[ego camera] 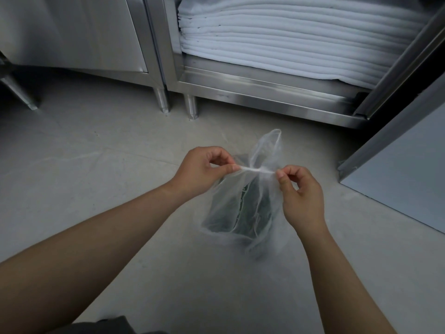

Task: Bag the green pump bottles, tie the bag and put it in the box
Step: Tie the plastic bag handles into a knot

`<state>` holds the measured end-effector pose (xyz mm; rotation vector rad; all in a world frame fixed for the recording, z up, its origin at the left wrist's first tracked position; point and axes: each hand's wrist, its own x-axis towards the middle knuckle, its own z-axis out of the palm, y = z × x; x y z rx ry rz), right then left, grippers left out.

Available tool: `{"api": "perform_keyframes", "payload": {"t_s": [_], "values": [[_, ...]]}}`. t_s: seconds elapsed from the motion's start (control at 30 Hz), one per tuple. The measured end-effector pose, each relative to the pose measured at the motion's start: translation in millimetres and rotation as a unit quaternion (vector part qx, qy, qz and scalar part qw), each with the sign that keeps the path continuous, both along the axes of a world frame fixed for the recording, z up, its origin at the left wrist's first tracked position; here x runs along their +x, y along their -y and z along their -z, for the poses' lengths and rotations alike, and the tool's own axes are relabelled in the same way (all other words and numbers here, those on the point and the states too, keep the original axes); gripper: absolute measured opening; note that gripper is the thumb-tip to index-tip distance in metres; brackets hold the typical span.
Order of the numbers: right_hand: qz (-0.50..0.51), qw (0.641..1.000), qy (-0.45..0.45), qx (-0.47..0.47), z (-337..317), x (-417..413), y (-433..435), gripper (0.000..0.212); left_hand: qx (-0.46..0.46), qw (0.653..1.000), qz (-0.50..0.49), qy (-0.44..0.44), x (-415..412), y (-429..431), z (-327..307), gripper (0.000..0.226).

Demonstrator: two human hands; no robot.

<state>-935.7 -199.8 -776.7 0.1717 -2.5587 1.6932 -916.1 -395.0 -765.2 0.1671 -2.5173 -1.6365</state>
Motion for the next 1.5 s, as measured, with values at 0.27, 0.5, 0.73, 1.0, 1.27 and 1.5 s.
{"api": "perform_keyframes", "payload": {"t_s": [0.27,0.5,0.73,1.0,1.27,1.5], "values": [[0.012,0.997,0.068,-0.024,15,1,-8,0.009,0.024,0.999,0.005,0.031,1,6,14,0.008],[-0.006,0.999,0.000,0.051,10,4,-9,0.003,0.068,0.994,0.042,0.068,0,-2,16,0.014],[-0.030,0.998,0.049,-0.012,11,8,-2,0.012,0.122,0.988,0.025,0.088,3,-10,9,0.011],[-0.013,0.998,0.063,-0.019,7,10,2,0.008,0.049,0.996,0.033,0.061,2,-14,10,0.010],[-0.002,0.999,0.052,-0.001,7,6,-2,0.003,0.021,0.997,0.043,0.057,2,-8,11,0.009],[0.002,0.995,0.064,0.074,17,0,-20,0.009,-0.038,0.997,0.027,0.056,0,3,14,0.008]]}}
